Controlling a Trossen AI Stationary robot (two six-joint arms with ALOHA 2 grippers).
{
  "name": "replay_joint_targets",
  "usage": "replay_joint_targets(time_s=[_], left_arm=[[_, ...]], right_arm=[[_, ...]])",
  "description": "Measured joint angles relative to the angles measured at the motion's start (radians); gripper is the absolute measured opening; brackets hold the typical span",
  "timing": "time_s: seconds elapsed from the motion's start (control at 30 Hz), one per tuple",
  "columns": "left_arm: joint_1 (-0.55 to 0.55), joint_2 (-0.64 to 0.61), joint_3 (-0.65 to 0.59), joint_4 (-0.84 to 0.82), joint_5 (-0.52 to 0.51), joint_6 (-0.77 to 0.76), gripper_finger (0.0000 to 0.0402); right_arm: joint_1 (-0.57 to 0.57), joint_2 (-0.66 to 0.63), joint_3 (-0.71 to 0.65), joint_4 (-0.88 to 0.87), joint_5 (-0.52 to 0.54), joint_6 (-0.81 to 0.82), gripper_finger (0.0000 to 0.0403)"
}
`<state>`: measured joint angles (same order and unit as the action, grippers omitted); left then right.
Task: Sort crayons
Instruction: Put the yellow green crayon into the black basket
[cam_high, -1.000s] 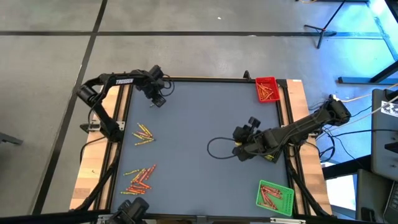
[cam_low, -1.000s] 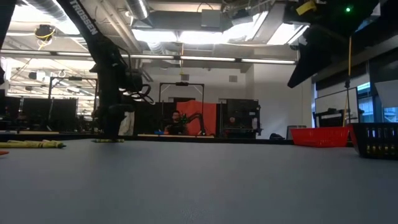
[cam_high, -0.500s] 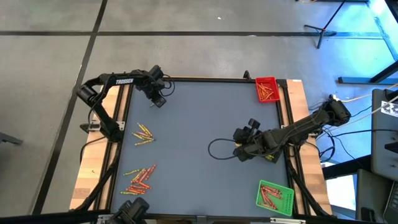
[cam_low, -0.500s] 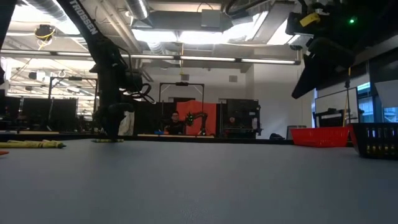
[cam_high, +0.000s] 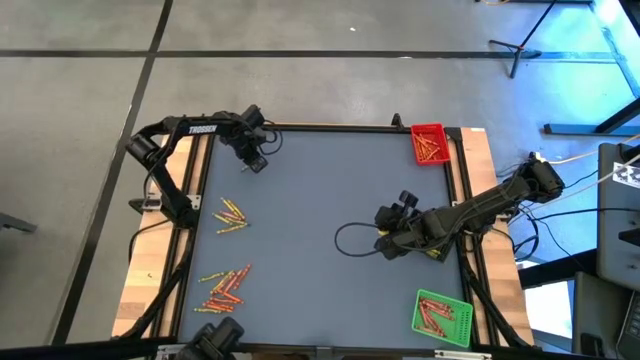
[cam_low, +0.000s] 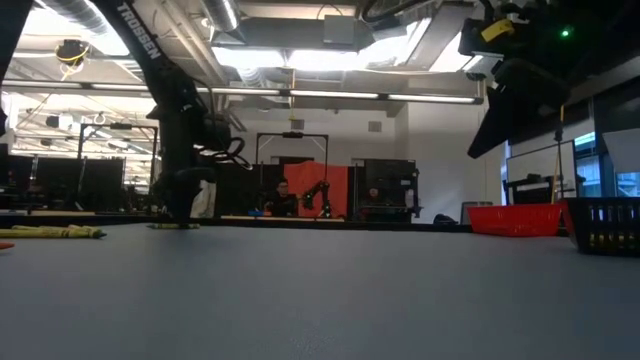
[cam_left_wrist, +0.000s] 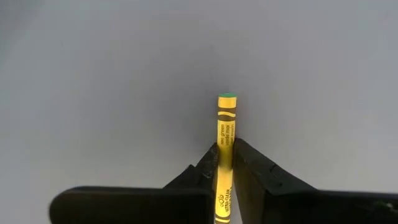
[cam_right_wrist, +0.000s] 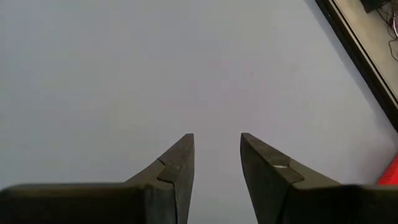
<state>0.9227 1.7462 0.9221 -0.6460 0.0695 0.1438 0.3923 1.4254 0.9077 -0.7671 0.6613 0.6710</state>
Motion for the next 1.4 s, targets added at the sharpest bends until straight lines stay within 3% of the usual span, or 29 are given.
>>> replay_joint_targets(time_s=[0.27,0.4,0.7,0.9,1.17,1.4], left_arm=[[-0.062,-0.001,0.057,-0.037,-0.039,0.026,0.0004],[-0.127,-0.068,0.077,-0.017,0.008,0.031,0.0006],[-0.33,-0.3,0.076,0.08,0.006,0.05,0.0005],[-0.522,-0.384,0.048,0.321,0.007,0.059,0.0005],[-0.755,-0.388,-0.077,0.711,0.004,0.079,0.0006],[-0.869,-0.388,-0.186,0.977,-0.077,0.079,0.0006]], right_arm=[[0.0,0.0,0.0,0.033,-0.009,0.005,0.0127],[0.0,0.0,0.0,0.037,-0.001,0.002,0.0131],[0.0,-0.001,-0.05,0.15,0.094,-0.083,0.0211],[-0.018,-0.001,-0.117,0.44,0.127,-0.336,0.0224],[-0.088,-0.001,-0.14,0.792,0.047,-0.642,0.021],[-0.114,-0.001,-0.14,1.015,-0.086,-0.796,0.021]])
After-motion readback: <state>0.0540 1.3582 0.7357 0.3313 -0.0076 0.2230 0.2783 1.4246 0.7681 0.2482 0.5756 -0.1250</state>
